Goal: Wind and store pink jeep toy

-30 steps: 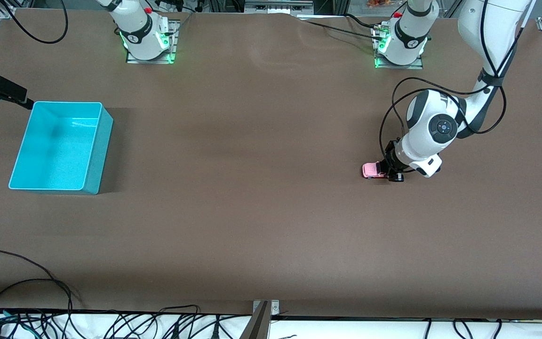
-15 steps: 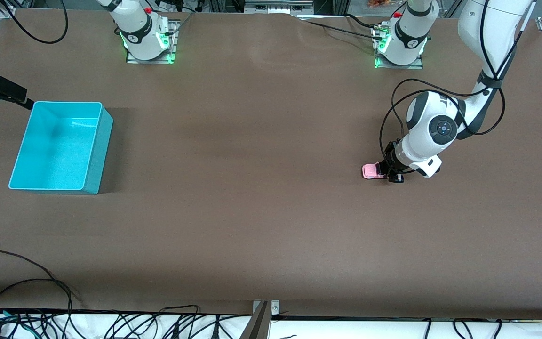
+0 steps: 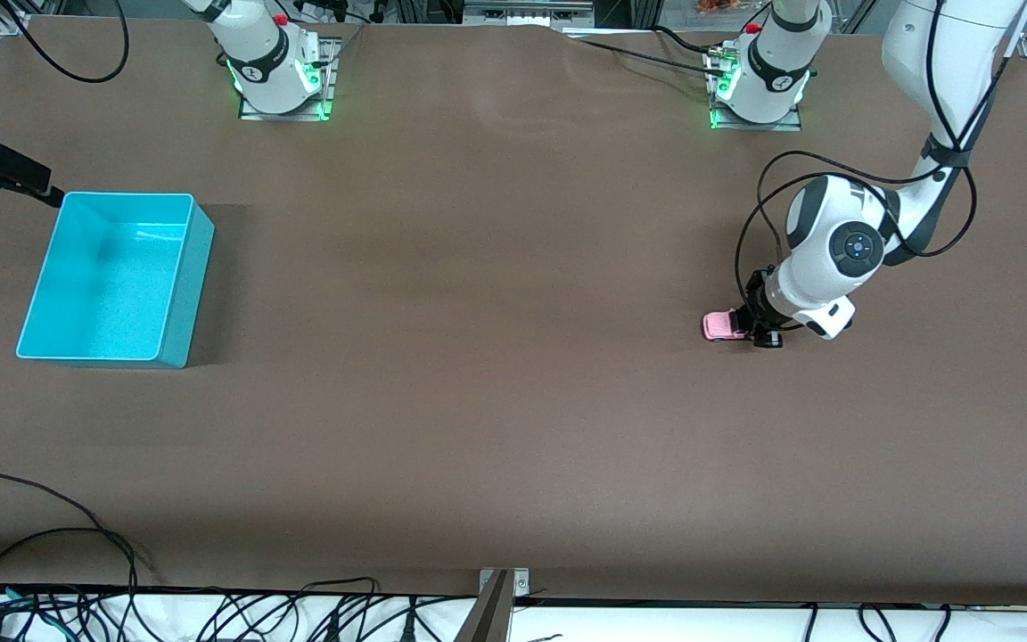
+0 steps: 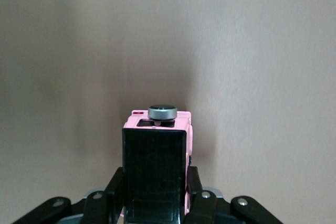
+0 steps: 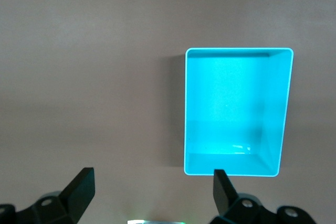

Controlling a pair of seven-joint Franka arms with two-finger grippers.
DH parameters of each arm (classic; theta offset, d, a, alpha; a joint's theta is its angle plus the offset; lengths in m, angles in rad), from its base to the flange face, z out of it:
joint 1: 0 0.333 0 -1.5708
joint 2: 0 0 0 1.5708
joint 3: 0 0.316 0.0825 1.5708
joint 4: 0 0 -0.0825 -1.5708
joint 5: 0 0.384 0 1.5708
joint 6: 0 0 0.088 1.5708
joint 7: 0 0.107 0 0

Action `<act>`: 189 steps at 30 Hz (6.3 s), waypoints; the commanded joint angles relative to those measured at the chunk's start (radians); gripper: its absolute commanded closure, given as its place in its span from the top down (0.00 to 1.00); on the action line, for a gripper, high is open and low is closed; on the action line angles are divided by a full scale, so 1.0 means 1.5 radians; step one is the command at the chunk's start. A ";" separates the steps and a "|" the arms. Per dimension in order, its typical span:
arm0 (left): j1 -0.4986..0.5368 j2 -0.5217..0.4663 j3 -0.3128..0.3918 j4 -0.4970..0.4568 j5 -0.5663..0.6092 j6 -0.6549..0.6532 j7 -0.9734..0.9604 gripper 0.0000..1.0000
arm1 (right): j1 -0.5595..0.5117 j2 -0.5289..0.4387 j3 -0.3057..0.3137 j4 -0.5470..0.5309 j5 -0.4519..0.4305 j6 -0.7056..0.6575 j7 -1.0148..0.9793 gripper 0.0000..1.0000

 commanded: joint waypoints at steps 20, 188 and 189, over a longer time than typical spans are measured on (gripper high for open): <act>0.134 0.040 0.002 0.000 0.122 0.025 0.066 0.24 | 0.002 0.002 -0.003 0.012 -0.005 -0.006 -0.005 1.00; 0.190 -0.159 -0.046 0.458 -0.066 -0.507 1.268 1.00 | 0.029 0.001 0.019 0.020 -0.008 -0.038 0.034 1.00; 0.169 -0.160 -0.023 0.457 -0.076 -0.508 1.268 1.00 | 0.029 0.001 0.021 0.020 -0.008 -0.037 0.045 1.00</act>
